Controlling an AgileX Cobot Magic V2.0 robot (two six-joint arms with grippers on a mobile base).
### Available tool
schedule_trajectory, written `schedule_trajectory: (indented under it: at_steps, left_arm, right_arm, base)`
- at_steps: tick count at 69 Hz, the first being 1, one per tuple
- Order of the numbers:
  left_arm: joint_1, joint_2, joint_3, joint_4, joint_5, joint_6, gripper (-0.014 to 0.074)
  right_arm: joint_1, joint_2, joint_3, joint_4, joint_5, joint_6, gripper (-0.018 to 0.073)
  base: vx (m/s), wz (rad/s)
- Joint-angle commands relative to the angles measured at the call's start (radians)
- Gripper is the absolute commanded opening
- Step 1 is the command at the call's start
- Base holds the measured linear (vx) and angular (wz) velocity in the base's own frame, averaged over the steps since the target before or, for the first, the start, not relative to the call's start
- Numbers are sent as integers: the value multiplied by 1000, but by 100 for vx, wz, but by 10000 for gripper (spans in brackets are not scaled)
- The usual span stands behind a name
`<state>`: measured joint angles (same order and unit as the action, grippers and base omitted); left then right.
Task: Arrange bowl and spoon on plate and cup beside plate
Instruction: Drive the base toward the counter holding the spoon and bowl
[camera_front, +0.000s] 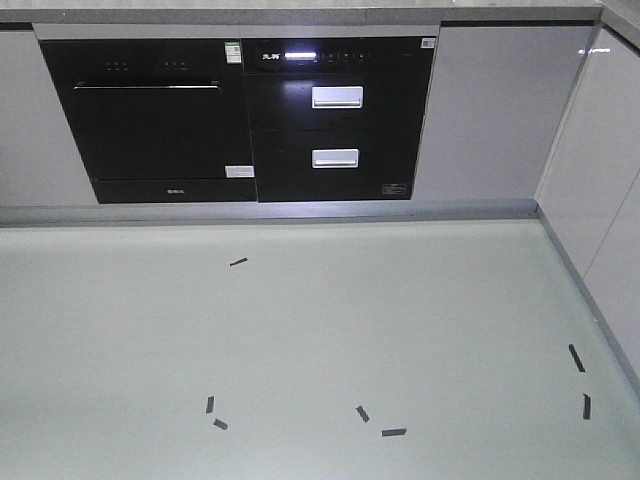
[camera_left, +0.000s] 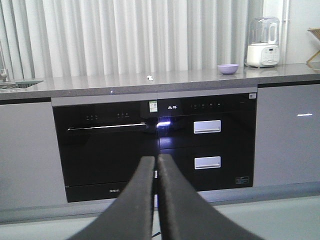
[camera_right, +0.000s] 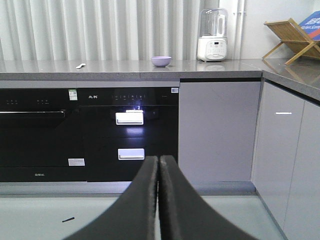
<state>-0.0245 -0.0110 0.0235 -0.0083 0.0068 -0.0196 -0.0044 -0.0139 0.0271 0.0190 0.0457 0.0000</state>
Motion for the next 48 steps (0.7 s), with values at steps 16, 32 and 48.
schedule_trajectory:
  at_steps: [16, 32, 48]
  left_arm:
    - [0, -14, -20, -7, -76, -6, -6]
    - [0, -14, -20, -7, -76, -6, -6]
    - [0, -14, -20, -7, -76, -6, -6]
  right_arm:
    - [0, -6, 10, -11, -79, -7, -9]
    - [0, -6, 10, -11, -79, -7, -9]
    - [0, -6, 10, -11, -79, -7, -9]
  base:
    - [11, 7]
    - [9, -8]
    - [7, -13]
